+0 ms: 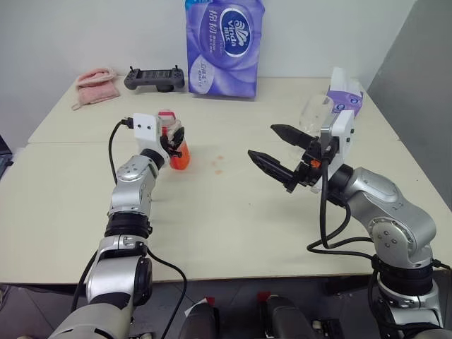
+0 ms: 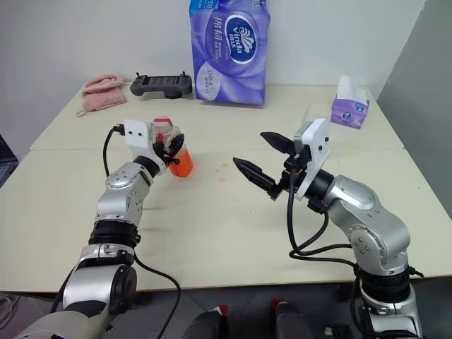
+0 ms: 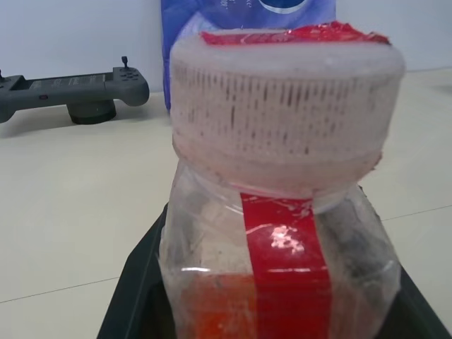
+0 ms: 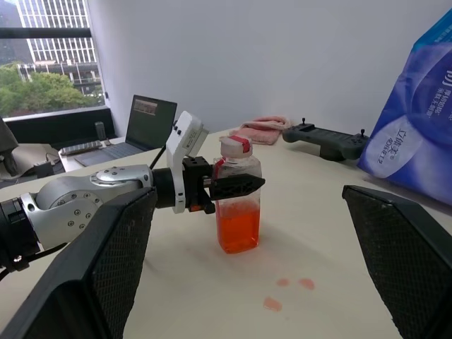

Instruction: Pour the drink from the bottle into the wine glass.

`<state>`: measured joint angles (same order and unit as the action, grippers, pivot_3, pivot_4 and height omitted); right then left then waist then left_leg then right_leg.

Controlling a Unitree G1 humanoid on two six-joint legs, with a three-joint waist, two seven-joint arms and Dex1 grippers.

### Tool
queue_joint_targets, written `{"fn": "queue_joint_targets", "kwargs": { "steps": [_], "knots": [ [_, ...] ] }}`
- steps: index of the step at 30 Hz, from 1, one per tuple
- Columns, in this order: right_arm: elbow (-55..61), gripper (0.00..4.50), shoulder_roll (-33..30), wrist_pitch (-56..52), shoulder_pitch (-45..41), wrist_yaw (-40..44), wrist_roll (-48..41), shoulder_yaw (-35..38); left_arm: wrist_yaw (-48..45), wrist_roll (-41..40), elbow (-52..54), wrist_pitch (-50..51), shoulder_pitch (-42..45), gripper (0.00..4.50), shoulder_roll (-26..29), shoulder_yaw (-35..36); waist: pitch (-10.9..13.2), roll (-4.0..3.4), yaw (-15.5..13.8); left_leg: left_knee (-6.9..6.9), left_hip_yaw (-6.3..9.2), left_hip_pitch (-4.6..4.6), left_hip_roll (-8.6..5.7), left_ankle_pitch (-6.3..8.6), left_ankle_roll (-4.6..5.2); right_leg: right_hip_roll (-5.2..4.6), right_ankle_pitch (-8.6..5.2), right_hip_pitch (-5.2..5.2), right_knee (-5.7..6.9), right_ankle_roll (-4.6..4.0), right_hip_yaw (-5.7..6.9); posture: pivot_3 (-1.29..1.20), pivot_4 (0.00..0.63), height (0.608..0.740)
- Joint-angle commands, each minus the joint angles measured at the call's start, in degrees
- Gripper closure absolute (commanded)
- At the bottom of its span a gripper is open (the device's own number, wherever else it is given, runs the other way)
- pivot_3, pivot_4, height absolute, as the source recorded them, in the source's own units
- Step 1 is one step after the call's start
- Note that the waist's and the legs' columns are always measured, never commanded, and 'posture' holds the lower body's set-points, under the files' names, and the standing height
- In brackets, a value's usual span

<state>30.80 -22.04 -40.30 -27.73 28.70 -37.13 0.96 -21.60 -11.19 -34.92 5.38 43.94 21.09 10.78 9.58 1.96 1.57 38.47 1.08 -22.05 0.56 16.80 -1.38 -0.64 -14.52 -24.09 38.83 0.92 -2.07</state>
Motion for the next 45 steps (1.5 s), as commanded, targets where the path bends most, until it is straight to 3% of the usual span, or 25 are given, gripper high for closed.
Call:
{"fn": "queue_joint_targets", "kwargs": {
  "steps": [1,24,31,36,45],
  "knots": [
    [0.4,0.00,-0.1,1.7,-1.2,0.2,0.0,0.5,0.8,0.5,1.5,-1.5,1.6,2.76,0.9,0.5,0.0,0.00,0.0,0.00,0.00,0.00,0.00,0.00,0.00,0.00,0.00,0.00,0.00,0.00,0.00,0.00,0.150,0.740],
    [-1.1,0.00,0.4,1.8,-3.4,-1.4,0.5,0.1,1.2,1.4,2.8,-0.5,2.0,2.76,1.5,-0.1,0.0,0.00,0.0,0.00,0.00,0.00,0.01,0.00,0.00,0.00,0.00,-0.01,0.02,0.00,-0.01,0.00,0.150,0.740],
    [-5.3,0.00,2.1,-2.8,-10.9,-7.7,4.0,-2.5,-14.0,-3.6,18.5,10.6,1.4,2.76,4.4,-5.6,0.1,-0.02,0.1,0.10,0.06,-0.21,0.01,-0.03,-0.05,0.00,0.01,-0.13,0.05,-0.01,0.04,0.00,0.150,0.740],
    [-7.6,0.00,7.3,-4.7,-16.2,-10.5,4.5,-4.7,-28.0,-10.8,30.4,16.8,0.3,2.76,4.4,-11.5,0.1,-0.06,0.1,0.34,0.17,-0.44,-0.02,-0.05,-0.08,-0.04,0.01,-0.20,0.10,-0.01,0.14,0.00,0.150,0.740],
    [-8.4,0.00,11.5,-4.6,-15.8,-13.3,8.9,-7.3,-34.6,-15.0,33.8,21.2,-1.8,2.76,3.6,-13.5,0.1,-0.11,0.2,0.35,0.23,-0.48,-0.01,-0.01,-0.01,0.00,0.00,-0.23,0.10,-0.01,0.20,0.00,0.150,0.740]
  ]
}}
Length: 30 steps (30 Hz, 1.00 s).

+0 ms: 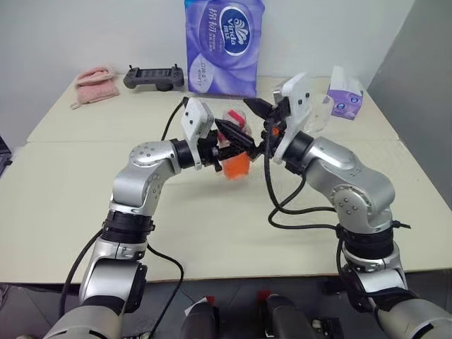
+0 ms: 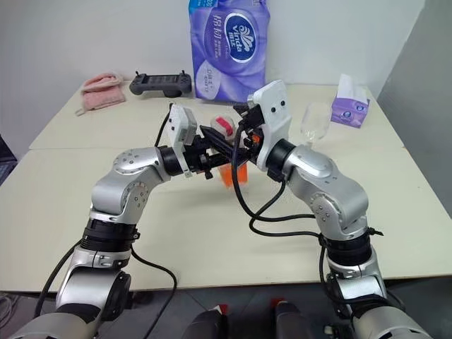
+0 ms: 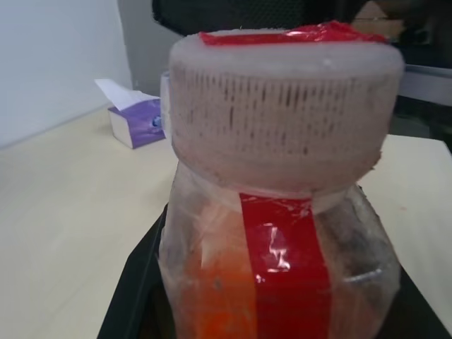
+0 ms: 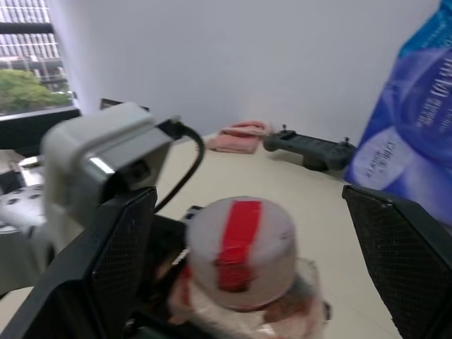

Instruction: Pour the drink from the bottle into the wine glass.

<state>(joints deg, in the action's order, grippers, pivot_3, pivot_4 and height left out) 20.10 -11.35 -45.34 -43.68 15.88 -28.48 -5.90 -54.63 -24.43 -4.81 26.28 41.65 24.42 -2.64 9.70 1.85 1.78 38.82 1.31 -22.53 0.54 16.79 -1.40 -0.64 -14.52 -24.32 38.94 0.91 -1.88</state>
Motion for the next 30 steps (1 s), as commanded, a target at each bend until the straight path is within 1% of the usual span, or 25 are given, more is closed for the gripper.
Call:
{"fn": "queue_joint_targets", "kwargs": {
  "steps": [1,15,18,20,23,24,30],
  "knots": [
    [2.6,0.00,1.0,0.2,0.4,-0.5,0.4,-0.4,-1.9,-1.6,3.9,0.3,0.3,2.76,0.3,-0.2,0.0,0.00,0.0,0.00,0.00,-0.02,0.00,0.00,0.00,0.00,0.00,0.00,-0.01,0.00,0.00,0.00,0.150,0.740],
    [4.0,0.00,1.2,-0.7,2.3,-0.4,0.6,0.1,-2.7,-1.2,1.0,0.2,2.1,2.76,0.3,0.7,0.0,-0.01,0.0,0.02,0.01,-0.06,-0.02,0.00,0.01,0.00,0.00,-0.03,-0.01,0.00,0.01,0.00,0.150,0.740],
    [3.8,0.58,0.3,0.0,2.5,0.7,1.1,-0.3,-2.5,-0.9,0.5,-0.2,2.2,2.76,0.1,0.6,0.0,-0.01,0.0,0.02,0.01,-0.06,-0.02,0.00,0.00,0.00,0.00,-0.03,-0.01,0.00,0.01,0.00,0.150,0.740],
    [3.6,1.24,0.0,0.2,2.6,1.2,1.3,-0.4,-2.5,-0.9,0.3,-0.3,2.3,2.76,0.0,0.6,0.0,-0.01,0.0,0.02,0.02,-0.06,-0.02,0.00,0.00,0.00,0.00,-0.03,-0.01,0.00,0.01,0.00,0.150,0.740],
    [3.3,2.33,-0.3,0.5,2.5,1.9,1.5,-0.4,-2.5,-0.9,0.1,-0.3,2.4,2.76,0.0,0.7,0.0,-0.01,0.0,0.02,0.02,-0.06,-0.02,0.01,0.01,0.00,0.00,-0.03,-0.01,0.00,0.01,0.00,0.150,0.740],
    [3.3,2.62,-0.4,0.6,2.5,2.1,1.6,-0.5,-2.5,-0.9,0.0,-0.3,2.5,2.76,0.0,0.7,0.0,-0.01,0.0,0.02,0.02,-0.06,-0.02,0.01,0.01,0.00,0.00,-0.03,-0.01,0.00,0.01,0.00,0.150,0.740],
    [2.8,2.64,-0.5,0.8,2.4,2.9,1.7,-0.5,-2.6,-1.1,0.1,-0.2,2.6,2.76,0.2,0.8,0.0,0.00,0.0,0.02,0.02,-0.06,-0.02,0.01,0.01,0.00,0.00,-0.03,-0.01,0.00,0.01,0.00,0.150,0.740]
  ]
}}
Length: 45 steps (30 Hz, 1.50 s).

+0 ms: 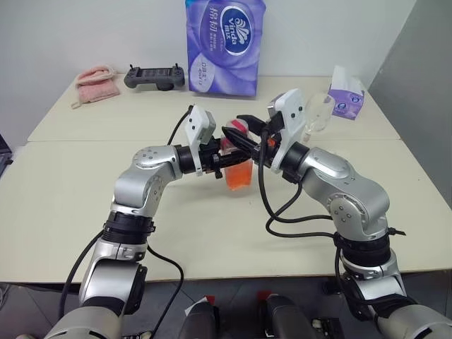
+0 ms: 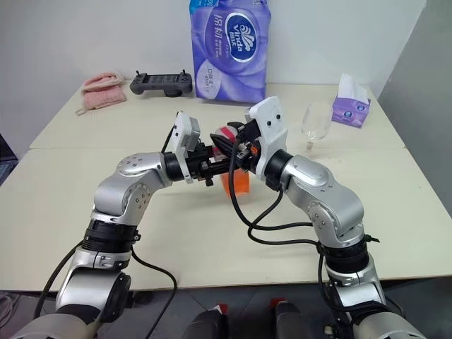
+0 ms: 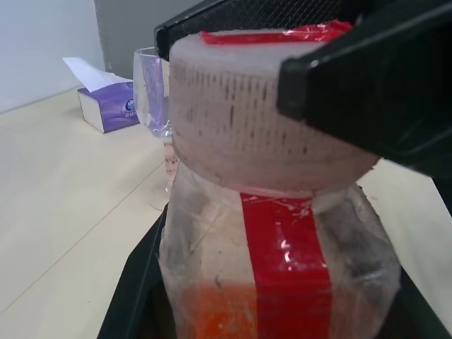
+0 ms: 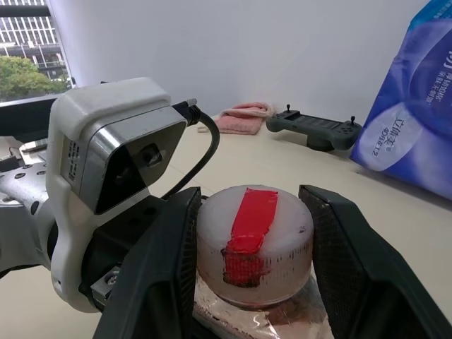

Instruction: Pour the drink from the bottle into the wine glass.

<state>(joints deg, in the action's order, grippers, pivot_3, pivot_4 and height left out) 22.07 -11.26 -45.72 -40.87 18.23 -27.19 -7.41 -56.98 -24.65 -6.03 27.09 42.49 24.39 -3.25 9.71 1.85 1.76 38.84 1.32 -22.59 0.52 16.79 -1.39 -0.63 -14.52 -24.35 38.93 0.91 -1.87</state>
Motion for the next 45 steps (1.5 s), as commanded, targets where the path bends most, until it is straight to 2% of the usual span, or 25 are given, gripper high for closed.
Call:
{"fn": "queue_joint_targets", "kwargs": {
  "steps": [1,4,8,10,13,16,20,23,24,27,31,35,45],
  "knots": [
    [0.8,2.64,-0.6,1.2,-0.4,0.7,0.4,1.1,-0.3,-1.0,1.5,-0.9,1.7,2.76,0.2,1.4,0.0,0.00,0.0,0.00,0.00,0.00,0.00,0.00,0.00,0.00,0.00,0.00,0.00,0.00,0.00,0.00,0.150,0.740],
    [-2.3,2.64,-4.0,3.0,-3.1,8.7,-1.7,2.1,-2.7,-2.6,3.3,0.6,1.5,2.76,1.0,1.1,0.0,0.00,0.0,0.00,0.00,0.00,-0.01,0.00,0.00,0.00,0.00,0.00,0.00,0.00,0.00,0.00,0.150,0.740],
    [-10.4,2.64,-9.9,4.0,-9.0,30.6,-13.0,6.3,-10.4,-9.2,9.0,5.7,1.7,2.76,3.4,0.9,0.1,-0.04,0.0,0.01,0.00,0.00,-0.03,0.01,0.03,0.18,0.00,0.01,-0.04,0.00,0.03,0.00,0.150,0.740],
    [-16.0,2.64,-13.0,5.9,-10.9,37.9,-12.0,5.0,-14.5,-11.6,11.2,8.1,1.7,2.76,5.7,0.2,0.2,-0.09,0.1,0.00,0.00,-0.01,-0.01,0.02,0.04,0.19,0.00,0.02,-0.06,0.00,0.03,0.00,0.150,0.740],
    [-22.0,2.64,-15.0,7.5,-13.3,42.8,-10.8,4.3,-15.8,-12.0,10.9,8.6,2.9,2.76,6.7,0.3,0.2,-0.10,0.1,-0.02,0.00,0.08,0.03,0.03,0.06,0.23,0.00,0.07,-0.06,0.00,0.03,0.00,0.150,0.740],
    [-22.1,2.64,-17.5,8.5,-13.2,45.3,-10.0,4.7,-15.6,-9.2,8.1,5.3,3.6,2.76,6.9,0.1,0.2,-0.10,-0.1,0.02,0.01,0.07,0.02,0.03,0.06,0.24,0.00,0.08,-0.02,0.00,0.03,0.00,0.150,0.740],
    [-15.5,1.33,-23.4,5.6,-8.4,42.4,-11.4,8.9,-13.9,-6.6,3.6,1.7,3.0,2.76,7.1,0.8,0.2,-0.11,-0.6,0.08,0.05,-0.06,-0.05,0.03,0.05,0.11,0.00,0.05,-0.09,0.00,0.08,0.00,0.150,0.740],
    [-5.5,0.30,-24.0,4.0,-2.0,33.7,-11.3,11.3,-12.7,-5.8,2.0,0.4,2.6,2.76,6.7,1.1,0.2,-0.11,-0.5,0.09,0.09,-0.13,-0.07,0.03,0.06,-0.18,0.00,0.02,-0.11,0.00,0.12,0.00,0.150,0.740],
    [-1.3,0.30,-22.9,3.4,0.3,29.8,-11.0,11.4,-12.2,-5.3,1.4,-0.2,2.5,2.76,6.3,1.0,0.2,-0.12,-0.3,0.08,0.09,-0.12,-0.06,0.03,0.06,-0.17,0.00,0.01,-0.08,0.00,0.12,0.00,0.150,0.740],
    [7.3,0.30,-13.9,1.9,4.3,14.0,-7.2,9.0,-10.6,-3.9,-0.5,-2.0,2.4,2.76,4.5,0.8,0.2,-0.14,0.3,0.05,0.08,-0.11,0.01,0.02,0.04,-0.13,0.00,-0.04,0.03,0.00,0.08,0.00,0.150,0.740],
    [9.4,0.30,-6.8,2.5,4.2,4.8,-1.5,4.1,-9.4,-2.8,-1.7,-3.0,2.4,2.76,2.7,0.7,0.2,-0.19,0.1,0.06,0.05,-0.09,0.04,-0.04,-0.06,-0.02,0.00,-0.08,0.07,0.00,0.05,0.00,0.150,0.740],
    [7.2,0.30,-3.0,3.9,1.0,2.7,0.6,2.2,-9.6,-1.5,-3.2,-5.1,2.7,2.76,1.1,-0.6,0.2,-0.19,-0.1,0.09,0.04,-0.12,-0.09,-0.06,-0.08,-0.01,0.00,-0.08,0.03,0.00,0.04,0.00,0.150,0.740],
    [5.8,0.30,-4.0,3.1,2.4,7.2,-0.3,-0.4,-10.5,-0.4,-5.3,-6.4,4.5,2.76,0.3,-0.5,0.2,-0.19,-0.1,0.09,0.07,-0.13,-0.08,-0.01,0.02,0.10,0.00,-0.05,0.01,0.00,0.08,0.00,0.150,0.740]
  ]
}}
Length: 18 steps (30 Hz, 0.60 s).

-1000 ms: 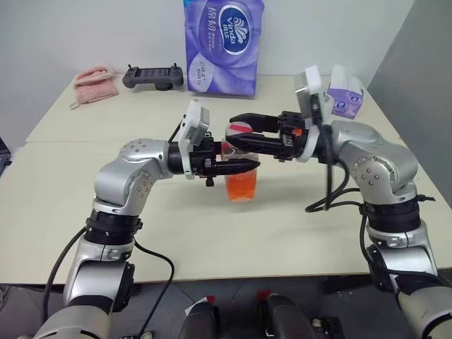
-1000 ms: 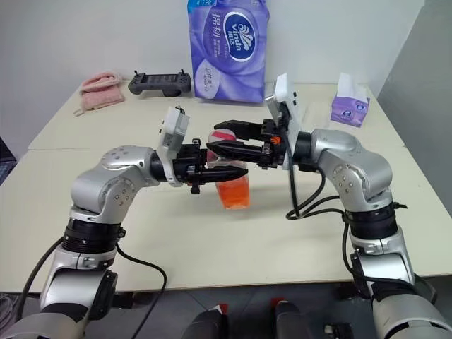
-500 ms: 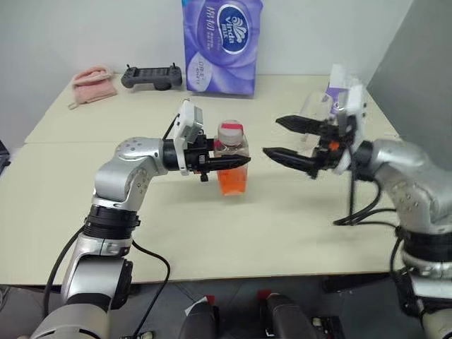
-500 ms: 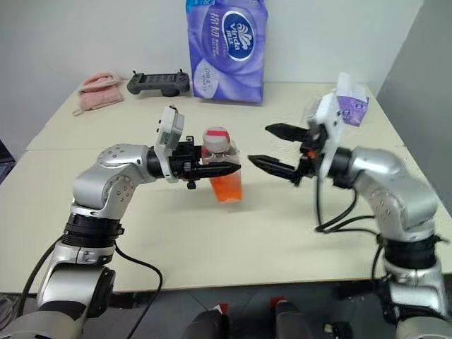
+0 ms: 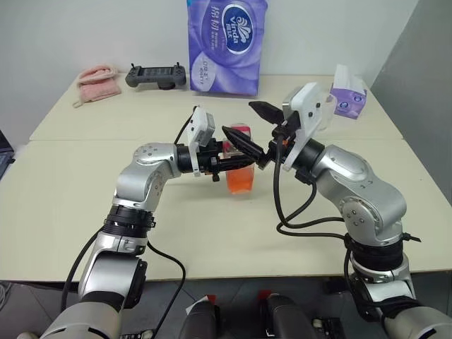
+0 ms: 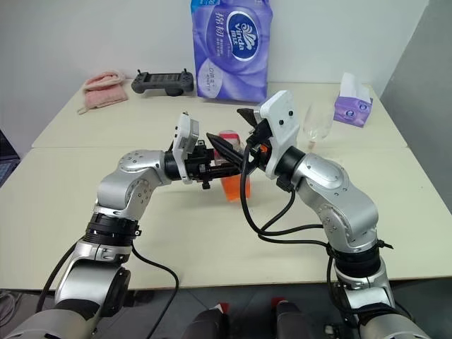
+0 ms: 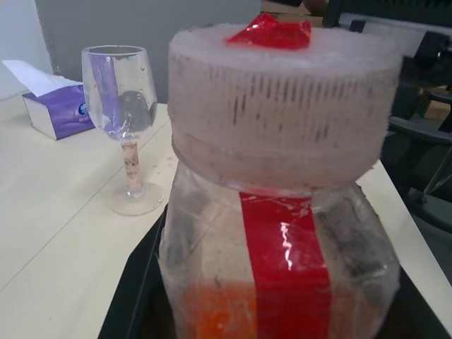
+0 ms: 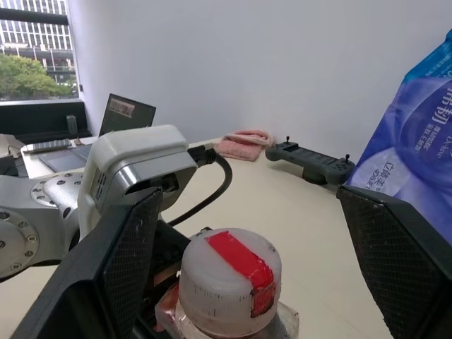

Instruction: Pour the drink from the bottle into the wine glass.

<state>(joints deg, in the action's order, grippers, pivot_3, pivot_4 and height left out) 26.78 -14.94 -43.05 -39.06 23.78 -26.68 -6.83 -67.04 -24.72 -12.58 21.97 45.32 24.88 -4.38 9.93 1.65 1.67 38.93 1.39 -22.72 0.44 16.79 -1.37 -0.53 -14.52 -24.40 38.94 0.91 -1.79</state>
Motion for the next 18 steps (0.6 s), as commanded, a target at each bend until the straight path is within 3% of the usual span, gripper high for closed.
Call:
{"fn": "queue_joint_targets", "kwargs": {
  "steps": [1,12,15,18],
  "knots": [
    [0.8,0.30,-0.5,0.7,0.8,2.0,-0.5,-1.2,-0.4,-0.3,1.4,-1.3,1.6,2.76,-0.2,0.7,0.0,0.00,0.0,0.00,0.00,0.01,0.00,0.00,0.00,0.00,0.00,0.00,0.00,0.00,0.00,0.00,0.150,0.740],
    [-2.3,0.30,1.2,3.7,-0.6,2.8,-1.1,1.2,-0.4,-0.3,2.6,-1.2,0.8,2.76,-0.1,0.6,0.0,0.00,0.0,0.00,0.00,0.00,0.00,0.00,0.01,0.01,0.00,0.00,0.01,0.00,0.00,0.00,0.150,0.740],
    [-2.4,0.86,1.6,4.1,-0.5,2.8,-1.4,1.6,-0.3,-0.3,2.5,-1.4,0.7,2.76,-0.1,0.6,0.0,0.00,0.0,0.00,0.01,0.00,0.01,0.00,0.00,0.01,0.00,0.00,0.01,0.00,0.00,0.00,0.150,0.740],
    [-2.0,1.92,1.6,3.8,-0.2,3.2,-1.6,1.4,-0.3,-0.2,2.5,-1.4,0.7,2.76,0.0,0.7,0.0,0.00,0.0,0.00,0.01,0.00,0.00,0.00,0.00,0.01,0.00,0.00,0.01,0.00,0.00,0.00,0.150,0.740]
  ]
}}
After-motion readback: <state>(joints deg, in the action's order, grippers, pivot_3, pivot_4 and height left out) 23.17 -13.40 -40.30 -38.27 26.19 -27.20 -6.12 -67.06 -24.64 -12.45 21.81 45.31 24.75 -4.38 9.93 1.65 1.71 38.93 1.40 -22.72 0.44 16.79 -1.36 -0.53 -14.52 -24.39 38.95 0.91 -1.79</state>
